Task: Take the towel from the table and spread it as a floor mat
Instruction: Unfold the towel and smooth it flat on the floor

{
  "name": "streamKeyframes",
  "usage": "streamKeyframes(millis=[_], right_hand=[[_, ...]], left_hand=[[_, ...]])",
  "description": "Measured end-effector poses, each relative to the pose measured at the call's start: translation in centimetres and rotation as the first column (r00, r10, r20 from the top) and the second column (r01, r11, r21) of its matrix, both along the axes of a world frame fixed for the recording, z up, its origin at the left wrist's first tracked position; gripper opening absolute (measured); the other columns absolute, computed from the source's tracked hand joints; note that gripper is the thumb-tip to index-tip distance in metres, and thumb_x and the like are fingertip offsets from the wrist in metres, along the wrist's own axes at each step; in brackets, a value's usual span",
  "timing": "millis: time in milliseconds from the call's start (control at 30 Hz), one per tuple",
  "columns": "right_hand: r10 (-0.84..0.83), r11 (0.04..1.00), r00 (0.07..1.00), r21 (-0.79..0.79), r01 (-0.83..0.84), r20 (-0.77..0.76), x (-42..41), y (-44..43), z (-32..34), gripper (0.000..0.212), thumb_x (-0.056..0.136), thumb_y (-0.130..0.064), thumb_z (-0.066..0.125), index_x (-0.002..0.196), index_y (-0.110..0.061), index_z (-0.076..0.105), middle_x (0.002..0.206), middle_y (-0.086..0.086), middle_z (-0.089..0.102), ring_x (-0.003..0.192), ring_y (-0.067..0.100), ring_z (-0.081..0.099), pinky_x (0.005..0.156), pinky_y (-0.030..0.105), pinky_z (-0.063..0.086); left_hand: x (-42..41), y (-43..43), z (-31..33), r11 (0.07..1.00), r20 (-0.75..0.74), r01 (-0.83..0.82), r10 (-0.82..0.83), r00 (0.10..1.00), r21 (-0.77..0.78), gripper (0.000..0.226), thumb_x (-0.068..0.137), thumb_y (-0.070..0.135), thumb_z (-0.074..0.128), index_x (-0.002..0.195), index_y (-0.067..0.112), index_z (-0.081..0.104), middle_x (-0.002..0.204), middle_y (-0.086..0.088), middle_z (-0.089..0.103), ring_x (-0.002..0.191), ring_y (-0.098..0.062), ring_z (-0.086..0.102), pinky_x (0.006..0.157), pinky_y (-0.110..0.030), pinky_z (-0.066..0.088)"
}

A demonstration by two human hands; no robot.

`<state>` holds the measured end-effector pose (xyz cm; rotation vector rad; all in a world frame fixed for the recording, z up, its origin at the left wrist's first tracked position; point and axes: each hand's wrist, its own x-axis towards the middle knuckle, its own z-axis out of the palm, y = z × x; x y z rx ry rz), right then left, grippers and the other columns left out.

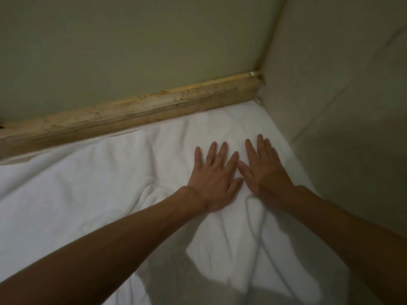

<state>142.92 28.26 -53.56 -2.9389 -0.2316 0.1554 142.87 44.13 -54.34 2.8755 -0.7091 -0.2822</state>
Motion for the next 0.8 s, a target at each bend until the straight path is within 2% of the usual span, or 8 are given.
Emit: streamKeyframes(millis=[33,100,200,300,400,567,733,800], right_hand=[[-0.004,1.000,1.000,0.024,0.003,0.026,-1.2,-0.1,0.1,0.065,0.096,-0.041,0.029,0.142,0.005,0.029,0.145,0.040,0.019,0.136,0.051,0.021,0.113,0.054,0.021],[-0.047,0.996,0.999,0.073,0.048,-0.020,-3.5,-0.3,0.4,0.061,0.099,-0.035,0.039,0.145,0.002,0.023,0.149,0.037,0.013,0.140,0.046,0.016,0.116,0.049,0.016],[-0.096,0.988,0.989,0.112,0.108,-0.111,-6.7,-0.6,0.4,0.063,0.099,-0.039,0.034,0.150,-0.009,0.010,0.156,0.024,0.001,0.145,0.032,0.001,0.117,0.038,0.000],[-0.143,0.980,0.980,0.117,0.160,-0.138,-10.2,-0.5,0.7,0.063,0.099,-0.042,0.028,0.150,-0.014,0.005,0.157,0.020,-0.001,0.146,0.029,-0.002,0.117,0.036,-0.003],[-0.222,0.970,0.963,0.064,0.234,-0.153,-13.4,0.1,0.9,0.062,0.099,-0.044,0.020,0.150,-0.012,0.003,0.157,0.023,-0.002,0.145,0.032,-0.002,0.118,0.040,-0.001],[-0.269,0.962,0.951,0.008,0.274,-0.151,-16.8,-0.2,1.0,0.060,0.098,-0.044,0.016,0.149,-0.012,0.012,0.156,0.024,0.001,0.145,0.034,-0.001,0.118,0.048,0.003],[-0.283,0.957,0.956,-0.091,0.276,-0.072,-19.4,-1.0,0.8,0.060,0.099,-0.039,0.026,0.149,-0.009,0.017,0.154,0.029,0.007,0.143,0.041,0.006,0.112,0.064,0.009],[-0.308,0.949,0.947,-0.105,0.298,-0.092,-19.8,-1.3,0.6,0.061,0.098,-0.041,0.025,0.150,-0.010,0.015,0.155,0.027,0.006,0.144,0.040,0.003,0.111,0.065,0.007]], left_hand=[[-1.2,0.0,0.2,1.000,-0.007,0.010,-0.010,1.000,0.008,0.067,0.094,0.057,0.017,0.152,0.025,0.006,0.160,-0.013,-0.003,0.146,-0.033,-0.011,0.113,-0.059,-0.010],[-3.4,0.2,0.5,0.999,-0.024,0.031,-0.030,0.999,0.038,0.067,0.094,0.058,0.017,0.152,0.025,0.008,0.160,-0.015,-0.004,0.145,-0.034,-0.012,0.113,-0.060,-0.010],[-6.4,0.7,1.0,0.997,-0.049,0.052,-0.049,0.998,0.062,0.069,0.093,0.060,0.013,0.152,0.024,0.009,0.159,-0.016,-0.005,0.145,-0.035,-0.013,0.111,-0.058,-0.012],[-9.3,0.7,1.2,0.992,-0.069,0.107,-0.103,0.992,0.069,0.072,0.090,0.060,0.005,0.152,0.022,0.006,0.159,-0.018,-0.004,0.145,-0.037,-0.012,0.111,-0.060,-0.010],[-12.1,0.0,1.3,0.980,-0.091,0.179,-0.172,0.981,0.082,0.074,0.090,0.060,-0.002,0.152,0.019,-0.004,0.159,-0.018,-0.007,0.144,-0.036,-0.015,0.111,-0.061,-0.011],[-14.5,-0.5,1.6,0.974,-0.103,0.209,-0.200,0.974,0.088,0.072,0.093,0.058,-0.002,0.150,0.016,-0.012,0.158,-0.015,-0.014,0.143,-0.033,-0.022,0.112,-0.059,-0.013],[-14.7,-0.7,1.8,0.972,-0.097,0.209,-0.199,0.975,0.105,0.074,0.090,0.059,-0.007,0.149,0.016,-0.014,0.158,-0.015,-0.017,0.143,-0.034,-0.023,0.112,-0.060,-0.012],[-14.8,-0.8,1.7,0.971,-0.088,0.213,-0.204,0.975,0.108,0.077,0.088,0.060,-0.010,0.150,0.014,-0.014,0.158,-0.014,-0.016,0.143,-0.034,-0.022,0.112,-0.060,-0.010]])
